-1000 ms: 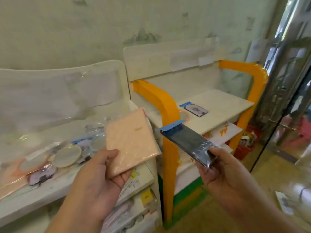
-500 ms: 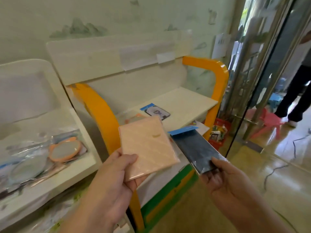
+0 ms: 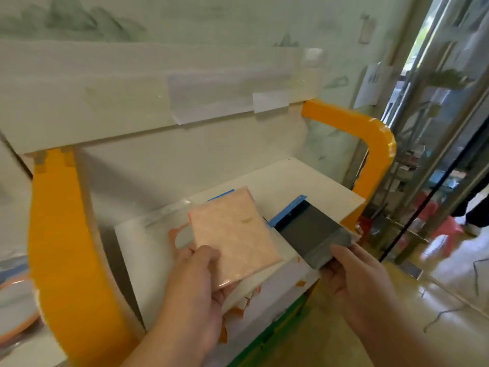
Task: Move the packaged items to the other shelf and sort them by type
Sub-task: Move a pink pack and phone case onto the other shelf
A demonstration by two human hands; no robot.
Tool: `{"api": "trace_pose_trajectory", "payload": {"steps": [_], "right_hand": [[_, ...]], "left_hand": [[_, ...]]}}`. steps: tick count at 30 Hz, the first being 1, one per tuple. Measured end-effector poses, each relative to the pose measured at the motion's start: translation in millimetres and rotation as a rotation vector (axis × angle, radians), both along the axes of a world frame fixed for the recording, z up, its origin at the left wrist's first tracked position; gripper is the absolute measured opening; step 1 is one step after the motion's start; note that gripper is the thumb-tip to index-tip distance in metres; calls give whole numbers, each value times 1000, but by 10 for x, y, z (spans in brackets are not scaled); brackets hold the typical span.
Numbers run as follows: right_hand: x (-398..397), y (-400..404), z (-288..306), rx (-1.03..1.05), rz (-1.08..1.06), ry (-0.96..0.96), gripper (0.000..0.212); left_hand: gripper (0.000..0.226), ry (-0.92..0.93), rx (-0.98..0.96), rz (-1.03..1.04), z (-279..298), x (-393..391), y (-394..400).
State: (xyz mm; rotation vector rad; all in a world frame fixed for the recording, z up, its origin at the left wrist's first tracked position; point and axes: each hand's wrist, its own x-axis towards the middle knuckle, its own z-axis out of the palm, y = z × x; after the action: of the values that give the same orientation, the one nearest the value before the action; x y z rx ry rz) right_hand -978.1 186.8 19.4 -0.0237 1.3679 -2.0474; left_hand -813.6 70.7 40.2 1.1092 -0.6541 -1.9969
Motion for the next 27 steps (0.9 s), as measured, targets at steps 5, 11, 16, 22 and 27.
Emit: {"api": "trace_pose_trajectory", "payload": {"steps": [5, 11, 16, 22, 27], "right_hand": [[-355, -535, -111, 357, 102, 622, 25], [-845, -1256, -537, 549, 367, 1411, 38], [-959, -1689, -931, 395, 602, 1936, 56], [-1037, -1759, -1174, 271, 780, 2068, 33], [-1142, -1791, -1247, 124, 861, 2061, 31]], "left_hand": [[27, 19, -17, 140, -139, -98, -279], [25, 4, -54, 293, -191, -260, -418], [28, -36, -102, 459, -142, -471, -471], [28, -61, -199, 539, -54, -770, -455], [28, -128, -198, 601, -42, -982, -403]]}}
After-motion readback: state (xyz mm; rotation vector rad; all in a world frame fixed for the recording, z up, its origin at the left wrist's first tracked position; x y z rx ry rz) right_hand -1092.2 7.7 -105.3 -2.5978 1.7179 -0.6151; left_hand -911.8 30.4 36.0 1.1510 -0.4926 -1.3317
